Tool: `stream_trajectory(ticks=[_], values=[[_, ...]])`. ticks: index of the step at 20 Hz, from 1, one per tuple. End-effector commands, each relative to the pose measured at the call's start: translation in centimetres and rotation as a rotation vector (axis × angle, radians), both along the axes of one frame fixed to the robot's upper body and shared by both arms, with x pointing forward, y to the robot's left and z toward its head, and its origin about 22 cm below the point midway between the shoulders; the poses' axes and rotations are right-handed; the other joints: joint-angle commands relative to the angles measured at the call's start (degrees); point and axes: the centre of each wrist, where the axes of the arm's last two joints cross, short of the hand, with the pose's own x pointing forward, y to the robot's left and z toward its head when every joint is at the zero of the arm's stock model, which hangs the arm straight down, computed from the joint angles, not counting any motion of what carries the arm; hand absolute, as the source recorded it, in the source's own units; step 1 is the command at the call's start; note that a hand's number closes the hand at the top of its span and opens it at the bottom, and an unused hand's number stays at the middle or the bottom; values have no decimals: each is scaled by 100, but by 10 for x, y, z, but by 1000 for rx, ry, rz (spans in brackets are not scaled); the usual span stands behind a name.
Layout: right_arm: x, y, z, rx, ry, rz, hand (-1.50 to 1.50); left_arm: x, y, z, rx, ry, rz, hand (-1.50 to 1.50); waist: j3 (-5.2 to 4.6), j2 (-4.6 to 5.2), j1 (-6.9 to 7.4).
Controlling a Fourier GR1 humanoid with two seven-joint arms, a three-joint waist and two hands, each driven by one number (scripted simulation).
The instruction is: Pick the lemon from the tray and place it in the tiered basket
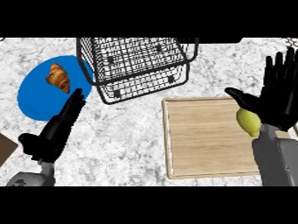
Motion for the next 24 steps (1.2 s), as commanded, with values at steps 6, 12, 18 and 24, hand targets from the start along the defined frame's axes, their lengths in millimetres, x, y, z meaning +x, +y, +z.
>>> stream_trajectory(ticks=[6, 12, 18, 24], values=[[-50, -51, 1, -210, -23, -166, -150, 11, -8, -15, -5, 42, -15, 0, -16, -71, -72], [-93, -107, 6, -682, 372, -132, -150, 2, 4, -18, -1, 46, 4, 0, -56, -110, -217], [-115, -115, 47, -1035, 643, -12, -150, -2, 9, -25, 2, 52, -1, 0, -59, -94, -143], [-151, -56, 83, -1033, 725, 65, -150, 5, 4, -29, -19, 31, -19, 0, -25, -63, -50]])
